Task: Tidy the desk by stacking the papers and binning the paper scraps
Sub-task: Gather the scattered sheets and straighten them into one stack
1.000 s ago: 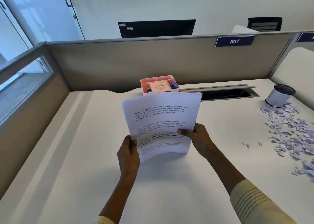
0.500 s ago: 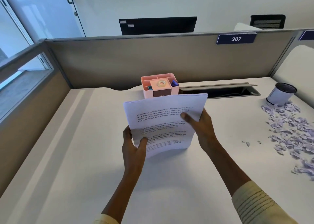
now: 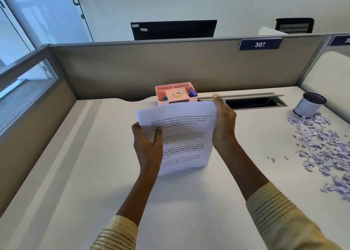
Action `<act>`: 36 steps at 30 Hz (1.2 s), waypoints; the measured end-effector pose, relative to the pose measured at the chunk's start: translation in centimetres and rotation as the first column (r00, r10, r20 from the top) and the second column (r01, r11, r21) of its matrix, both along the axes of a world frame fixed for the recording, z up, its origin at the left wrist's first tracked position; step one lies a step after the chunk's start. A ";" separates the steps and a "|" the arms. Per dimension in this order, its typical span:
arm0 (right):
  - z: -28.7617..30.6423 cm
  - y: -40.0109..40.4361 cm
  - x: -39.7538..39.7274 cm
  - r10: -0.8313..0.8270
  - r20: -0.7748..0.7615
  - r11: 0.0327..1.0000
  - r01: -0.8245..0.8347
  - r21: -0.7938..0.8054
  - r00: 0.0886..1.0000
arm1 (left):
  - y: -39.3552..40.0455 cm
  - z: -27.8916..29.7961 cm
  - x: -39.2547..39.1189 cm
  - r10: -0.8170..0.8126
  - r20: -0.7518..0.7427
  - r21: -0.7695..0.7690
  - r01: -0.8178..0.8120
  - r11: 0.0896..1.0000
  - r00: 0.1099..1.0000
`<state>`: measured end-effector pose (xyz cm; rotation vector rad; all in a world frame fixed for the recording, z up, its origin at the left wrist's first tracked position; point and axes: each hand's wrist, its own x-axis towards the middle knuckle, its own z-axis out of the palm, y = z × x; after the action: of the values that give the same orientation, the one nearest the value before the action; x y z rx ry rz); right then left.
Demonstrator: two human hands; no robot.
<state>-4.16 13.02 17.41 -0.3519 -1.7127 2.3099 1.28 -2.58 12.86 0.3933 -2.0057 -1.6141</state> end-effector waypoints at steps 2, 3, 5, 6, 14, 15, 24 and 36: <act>-0.4 0.3 -0.3 0.055 -0.035 0.998 -0.053 0.036 0.998 | -0.4 -0.3 -0.1 -0.012 -0.004 -0.010 0.012 1.000 1.000; -0.8 0.6 -0.4 0.103 -0.059 0.993 -0.100 0.058 0.993 | -0.6 -0.6 0.0 -0.025 0.005 -0.014 0.025 1.000 1.000; -2.0 1.7 -0.6 0.232 -0.080 0.966 -0.219 0.137 0.969 | -1.3 -1.7 0.4 -0.077 0.048 -0.005 0.077 0.997 0.996; -2.8 2.4 -0.7 0.298 -0.070 0.942 -0.282 0.183 0.952 | -1.7 -2.4 0.8 -0.112 0.076 0.011 0.112 0.994 0.991; -11.3 6.3 -0.1 0.506 0.197 0.757 -0.542 0.366 0.840 | -3.5 -8.9 1.8 -0.116 0.300 -0.105 0.154 0.983 0.947; -11.8 6.2 -0.1 0.485 0.218 0.741 -0.531 0.411 0.847 | -3.4 -9.3 1.8 -0.082 0.300 -0.141 0.130 0.981 0.950; -12.7 4.9 0.0 0.346 0.258 0.653 -0.429 0.624 0.902 | -3.3 -10.0 1.9 0.065 0.235 -0.192 -0.019 0.981 0.970; -17.4 5.3 -0.2 0.227 0.420 0.480 -0.476 0.737 0.879 | -3.2 -11.9 1.5 0.082 0.352 -0.222 -0.002 0.975 0.932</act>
<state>-4.33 18.30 0.01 -0.0992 -3.0141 1.3546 2.77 -5.82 0.92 0.6844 -2.3985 -1.3487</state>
